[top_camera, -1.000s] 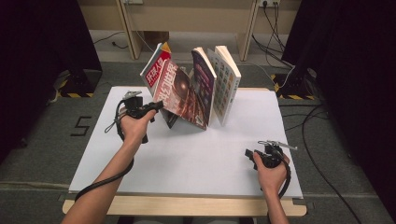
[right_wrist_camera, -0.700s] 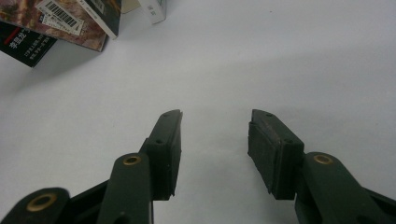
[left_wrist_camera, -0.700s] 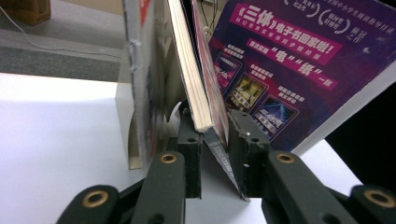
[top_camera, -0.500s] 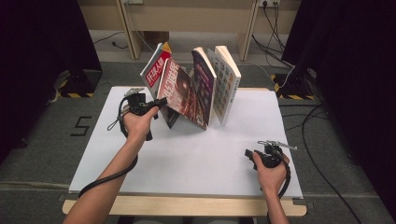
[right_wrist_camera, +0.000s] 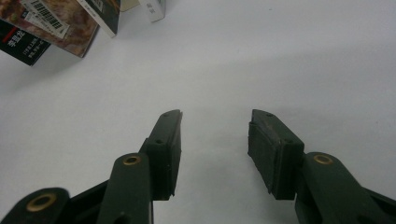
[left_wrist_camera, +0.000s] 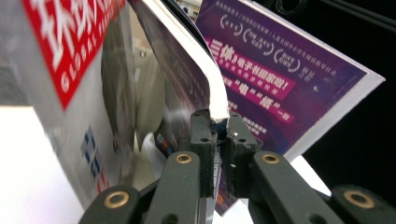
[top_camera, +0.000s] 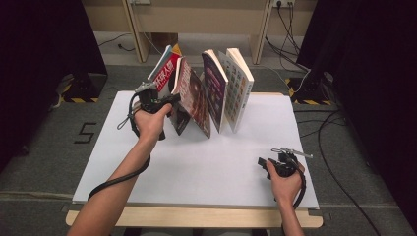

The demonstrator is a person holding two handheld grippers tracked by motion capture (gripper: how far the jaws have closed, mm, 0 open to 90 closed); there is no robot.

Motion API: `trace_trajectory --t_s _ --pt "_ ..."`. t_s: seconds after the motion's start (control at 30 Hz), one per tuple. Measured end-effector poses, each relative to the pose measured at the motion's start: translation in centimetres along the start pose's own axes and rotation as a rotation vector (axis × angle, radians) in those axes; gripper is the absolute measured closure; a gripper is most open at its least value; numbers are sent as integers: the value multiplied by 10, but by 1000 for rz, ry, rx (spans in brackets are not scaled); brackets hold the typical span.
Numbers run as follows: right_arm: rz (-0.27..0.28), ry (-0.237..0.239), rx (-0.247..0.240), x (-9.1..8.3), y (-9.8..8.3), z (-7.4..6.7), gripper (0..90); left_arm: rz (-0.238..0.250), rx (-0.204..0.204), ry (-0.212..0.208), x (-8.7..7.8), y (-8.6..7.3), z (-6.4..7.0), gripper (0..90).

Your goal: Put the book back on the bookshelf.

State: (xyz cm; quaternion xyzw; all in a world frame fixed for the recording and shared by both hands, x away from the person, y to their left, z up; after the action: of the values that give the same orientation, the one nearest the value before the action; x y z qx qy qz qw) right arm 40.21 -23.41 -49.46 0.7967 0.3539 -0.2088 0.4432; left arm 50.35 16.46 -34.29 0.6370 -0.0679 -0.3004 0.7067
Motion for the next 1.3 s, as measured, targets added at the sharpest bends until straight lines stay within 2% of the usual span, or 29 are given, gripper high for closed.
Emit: trace_trajectory --t_s 0.13,0.27,0.37,0.5,0.67,0.73,0.87,0.93,0.97,1.1,1.2,1.3 --pt "-3 -3 -2 1 0 0 544 11 59 32 3 9 2 837" --pt "-7 -5 -6 2 -1 -1 544 26 94 57 6 15 3 837" --pt "-5 -7 -16 2 -1 -1 543 33 102 69 11 18 3 837" --pt "-7 -5 -13 2 -1 -1 543 36 138 90 16 24 3 837" --pt "-7 -9 -19 2 -1 0 543 51 143 113 21 31 3 837" --pt "-11 -5 -11 2 -1 -1 543 59 157 124 23 31 3 837" --pt "-18 -7 -8 3 -1 -1 542 57 167 134 26 36 0 837" --pt "-23 -8 -5 3 -2 -1 541 60 186 138 28 38 2 837" --pt "-20 -11 -22 3 -1 -1 540 60 192 136 28 38 3 836" --pt "-23 -8 -19 4 -2 0 538 55 167 115 28 32 3 832" --pt "-31 -7 -5 4 -2 -1 536 37 155 103 28 28 0 819" --pt "-28 -7 -16 4 -2 -2 534 12 142 99 30 24 -2 784"
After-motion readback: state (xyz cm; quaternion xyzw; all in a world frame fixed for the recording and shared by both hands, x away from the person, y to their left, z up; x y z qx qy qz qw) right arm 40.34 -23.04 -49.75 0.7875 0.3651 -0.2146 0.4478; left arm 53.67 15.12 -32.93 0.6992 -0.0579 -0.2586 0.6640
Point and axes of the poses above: each handheld gripper's, and its own axes: x roughly forward along the jaws, y roughly out of its top, z roughly to its right, the point moved 2 cm from there along x, roughly forward along the jaws, and after that the axes turned 13 degrees about x, right-handed, at the moved point
